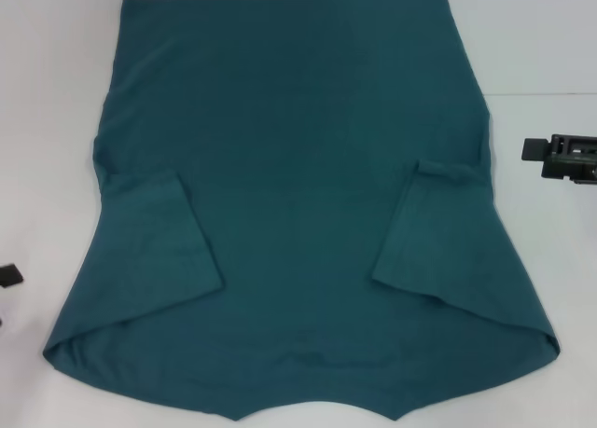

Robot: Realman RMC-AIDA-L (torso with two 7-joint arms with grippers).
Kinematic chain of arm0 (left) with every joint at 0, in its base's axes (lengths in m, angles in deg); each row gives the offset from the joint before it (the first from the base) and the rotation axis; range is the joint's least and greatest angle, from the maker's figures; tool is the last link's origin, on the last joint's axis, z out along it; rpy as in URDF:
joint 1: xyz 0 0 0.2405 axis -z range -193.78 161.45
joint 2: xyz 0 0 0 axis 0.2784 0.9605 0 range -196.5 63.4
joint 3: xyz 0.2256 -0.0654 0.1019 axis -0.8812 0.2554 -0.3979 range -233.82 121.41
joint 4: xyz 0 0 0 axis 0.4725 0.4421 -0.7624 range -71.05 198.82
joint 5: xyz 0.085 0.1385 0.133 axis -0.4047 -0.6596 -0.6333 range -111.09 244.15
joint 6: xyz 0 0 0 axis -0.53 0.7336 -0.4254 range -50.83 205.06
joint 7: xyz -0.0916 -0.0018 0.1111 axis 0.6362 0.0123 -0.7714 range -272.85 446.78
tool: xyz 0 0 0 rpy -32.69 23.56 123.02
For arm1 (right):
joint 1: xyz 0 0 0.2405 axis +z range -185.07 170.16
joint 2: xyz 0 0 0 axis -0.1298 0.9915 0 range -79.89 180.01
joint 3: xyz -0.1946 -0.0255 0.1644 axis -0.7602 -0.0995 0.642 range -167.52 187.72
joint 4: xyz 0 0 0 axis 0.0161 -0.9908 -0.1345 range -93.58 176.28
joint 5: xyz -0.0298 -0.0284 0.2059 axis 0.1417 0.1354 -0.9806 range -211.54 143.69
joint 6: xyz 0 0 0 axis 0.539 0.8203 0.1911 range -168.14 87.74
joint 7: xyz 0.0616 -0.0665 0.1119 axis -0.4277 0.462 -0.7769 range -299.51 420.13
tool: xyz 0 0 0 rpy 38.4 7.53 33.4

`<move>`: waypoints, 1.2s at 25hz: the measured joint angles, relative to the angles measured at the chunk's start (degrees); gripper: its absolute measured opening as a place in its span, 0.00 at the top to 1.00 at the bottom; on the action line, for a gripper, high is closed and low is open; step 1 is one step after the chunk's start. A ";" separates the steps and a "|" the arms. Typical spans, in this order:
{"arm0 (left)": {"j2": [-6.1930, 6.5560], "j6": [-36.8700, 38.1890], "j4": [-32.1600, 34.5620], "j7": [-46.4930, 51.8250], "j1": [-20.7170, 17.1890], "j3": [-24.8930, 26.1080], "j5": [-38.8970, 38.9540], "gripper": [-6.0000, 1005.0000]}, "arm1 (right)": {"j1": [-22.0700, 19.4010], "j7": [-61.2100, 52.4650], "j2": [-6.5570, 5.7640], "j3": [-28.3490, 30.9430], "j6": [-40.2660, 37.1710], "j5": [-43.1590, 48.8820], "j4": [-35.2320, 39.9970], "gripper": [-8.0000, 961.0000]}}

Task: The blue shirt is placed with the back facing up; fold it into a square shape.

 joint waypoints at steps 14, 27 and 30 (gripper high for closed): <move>-0.44 1.70 -3.34 0.52 0.61 -1.56 -2.88 0.10 | 0.26 0.01 -0.17 -0.13 -0.20 0.00 0.03 0.14; -0.79 -0.50 -4.13 -0.71 0.27 -1.65 -3.06 0.10 | 0.06 0.12 -0.23 0.28 -0.80 -0.25 0.02 0.15; -1.03 -1.12 -4.32 -0.72 0.22 -1.74 -3.04 0.10 | 0.03 0.15 -0.25 0.74 -0.99 -0.25 0.02 0.15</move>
